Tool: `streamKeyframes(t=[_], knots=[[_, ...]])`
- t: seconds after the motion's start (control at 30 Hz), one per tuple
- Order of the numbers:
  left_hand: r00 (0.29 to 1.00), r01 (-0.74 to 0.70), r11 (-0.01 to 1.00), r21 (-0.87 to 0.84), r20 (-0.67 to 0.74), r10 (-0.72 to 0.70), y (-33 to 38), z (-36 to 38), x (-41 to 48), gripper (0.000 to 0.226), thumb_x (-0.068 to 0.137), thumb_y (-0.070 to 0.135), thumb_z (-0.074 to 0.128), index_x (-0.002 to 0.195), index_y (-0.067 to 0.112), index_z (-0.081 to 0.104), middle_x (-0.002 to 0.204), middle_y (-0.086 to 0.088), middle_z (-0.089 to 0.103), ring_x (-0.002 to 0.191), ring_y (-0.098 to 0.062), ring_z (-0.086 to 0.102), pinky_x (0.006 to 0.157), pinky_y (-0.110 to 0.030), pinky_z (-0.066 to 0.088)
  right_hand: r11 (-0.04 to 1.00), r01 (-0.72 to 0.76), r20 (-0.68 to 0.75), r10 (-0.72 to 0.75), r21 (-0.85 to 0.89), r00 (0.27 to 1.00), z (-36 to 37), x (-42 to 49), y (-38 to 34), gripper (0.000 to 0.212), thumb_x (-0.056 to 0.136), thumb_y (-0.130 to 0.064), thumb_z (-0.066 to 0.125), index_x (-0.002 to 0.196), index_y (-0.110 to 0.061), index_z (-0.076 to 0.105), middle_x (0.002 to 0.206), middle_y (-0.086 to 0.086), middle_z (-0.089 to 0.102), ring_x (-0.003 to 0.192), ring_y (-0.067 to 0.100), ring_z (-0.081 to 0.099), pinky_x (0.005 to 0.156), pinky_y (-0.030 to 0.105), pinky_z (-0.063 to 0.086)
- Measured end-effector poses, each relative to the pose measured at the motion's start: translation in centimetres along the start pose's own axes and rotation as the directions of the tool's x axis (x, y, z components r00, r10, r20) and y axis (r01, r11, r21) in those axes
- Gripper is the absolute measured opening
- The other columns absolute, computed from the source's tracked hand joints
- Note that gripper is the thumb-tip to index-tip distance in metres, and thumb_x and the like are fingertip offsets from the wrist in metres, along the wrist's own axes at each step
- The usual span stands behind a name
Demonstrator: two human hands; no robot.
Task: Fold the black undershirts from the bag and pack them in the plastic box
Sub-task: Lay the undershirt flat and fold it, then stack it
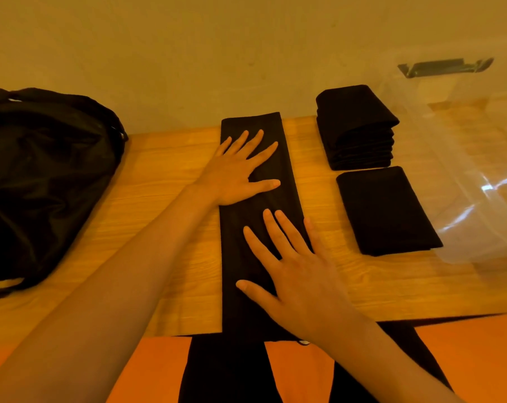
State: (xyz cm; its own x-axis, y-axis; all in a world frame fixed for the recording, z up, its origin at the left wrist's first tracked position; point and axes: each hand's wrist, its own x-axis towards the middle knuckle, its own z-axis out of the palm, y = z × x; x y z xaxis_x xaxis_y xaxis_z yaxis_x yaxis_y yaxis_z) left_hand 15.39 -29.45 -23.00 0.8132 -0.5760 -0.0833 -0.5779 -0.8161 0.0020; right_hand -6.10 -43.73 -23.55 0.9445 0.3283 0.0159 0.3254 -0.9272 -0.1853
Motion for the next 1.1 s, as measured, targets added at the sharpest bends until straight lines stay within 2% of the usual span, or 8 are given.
streamKeyframes(t=[0.2,0.33,0.53,0.7,0.8,0.9,1.0,1.1], knots=[[1.0,0.014,1.0,-0.01,-0.002,-0.014,0.0,-0.2,-0.1,0.093,0.08,0.091,0.014,0.159,0.044,0.0,0.17,0.002,-0.006,0.156,-0.023,-0.008,0.127,-0.049,0.001,1.0,0.013,-0.008,-0.013,0.012,1.0,0.1,-0.5,0.2,0.08,0.094,-0.079,0.012,0.161,-0.035,0.006,0.169,0.007,0.002,0.156,0.024,-0.006,0.123,0.056,0.012],[0.994,0.071,0.983,-0.172,-0.071,-0.084,0.7,-0.7,-2.6,0.086,0.088,0.084,0.024,0.16,0.04,0.012,0.171,-0.001,-0.003,0.156,-0.022,-0.009,0.127,-0.049,-0.001,0.998,0.041,0.001,-0.041,0.048,0.999,-0.4,-0.8,0.7,0.078,0.094,-0.079,0.013,0.159,-0.039,-0.002,0.168,0.004,-0.011,0.154,0.019,-0.018,0.126,0.05,0.002],[0.97,-0.242,0.956,-0.164,-0.059,0.235,4.1,-0.1,-15.4,0.08,0.093,0.08,0.027,0.16,0.041,0.007,0.169,0.009,-0.015,0.154,-0.013,-0.02,0.126,-0.04,-0.007,0.977,0.21,0.024,-0.211,0.041,0.977,-1.0,-2.8,2.8,0.069,0.1,-0.07,0.019,0.16,-0.039,0.005,0.168,0.002,-0.013,0.153,0.013,-0.018,0.125,0.036,-0.009],[0.953,-0.291,0.947,-0.134,-0.13,0.275,6.3,2.4,-23.7,0.086,0.095,0.075,0.04,0.163,0.031,0.011,0.171,0.003,0.0,0.157,-0.018,-0.003,0.125,-0.043,0.002,0.963,0.265,0.055,-0.263,-0.041,0.963,-1.2,-5.3,4.6,0.072,0.098,-0.076,0.013,0.159,-0.039,0.004,0.168,-0.001,-0.007,0.154,0.013,-0.015,0.123,0.035,-0.008],[0.913,-0.355,0.935,-0.023,-0.223,0.341,7.3,3.8,-25.8,0.078,0.098,0.051,0.057,0.162,0.028,0.019,0.17,-0.004,0.013,0.157,-0.022,0.009,0.125,-0.046,0.015,0.937,0.347,0.014,-0.347,-0.044,0.938,-0.7,-7.1,5.9,0.071,0.098,-0.072,0.033,0.157,-0.035,0.024,0.167,0.0,0.016,0.155,0.017,0.01,0.123,0.038,0.014],[0.871,-0.373,0.925,0.073,-0.315,0.376,8.1,5.6,-26.5,0.088,0.084,0.015,0.08,0.156,0.02,0.032,0.163,-0.012,0.032,0.152,-0.028,0.027,0.119,-0.051,0.034,0.911,0.413,-0.205,-0.404,0.0,0.891,0.4,-8.6,6.9,0.052,0.094,-0.041,0.063,0.141,-0.019,0.056,0.149,0.004,0.051,0.139,0.021,0.047,0.107,0.04,0.049],[0.798,-0.378,0.925,0.036,-0.494,0.345,8.1,6.7,-26.6,0.073,0.081,-0.011,0.073,0.147,0.008,0.046,0.153,-0.014,0.048,0.145,-0.029,0.041,0.112,-0.053,0.043,0.902,0.432,-0.347,-0.405,-0.001,0.846,1.2,-9.2,6.9,0.039,0.095,-0.027,0.058,0.13,-0.012,0.066,0.137,0.005,0.063,0.127,0.02,0.056,0.102,0.037,0.053],[0.742,-0.398,0.917,0.027,-0.579,0.339,8.0,7.2,-26.5,0.041,0.097,0.001,0.054,0.138,0.003,0.058,0.146,-0.016,0.055,0.14,-0.029,0.048,0.107,-0.053,0.047,0.894,0.444,-0.38,-0.431,-0.059,0.818,1.7,-9.2,6.9,0.038,0.094,-0.026,0.056,0.127,-0.01,0.068,0.133,0.006,0.065,0.121,0.021,0.061,0.098,0.037,0.055]])
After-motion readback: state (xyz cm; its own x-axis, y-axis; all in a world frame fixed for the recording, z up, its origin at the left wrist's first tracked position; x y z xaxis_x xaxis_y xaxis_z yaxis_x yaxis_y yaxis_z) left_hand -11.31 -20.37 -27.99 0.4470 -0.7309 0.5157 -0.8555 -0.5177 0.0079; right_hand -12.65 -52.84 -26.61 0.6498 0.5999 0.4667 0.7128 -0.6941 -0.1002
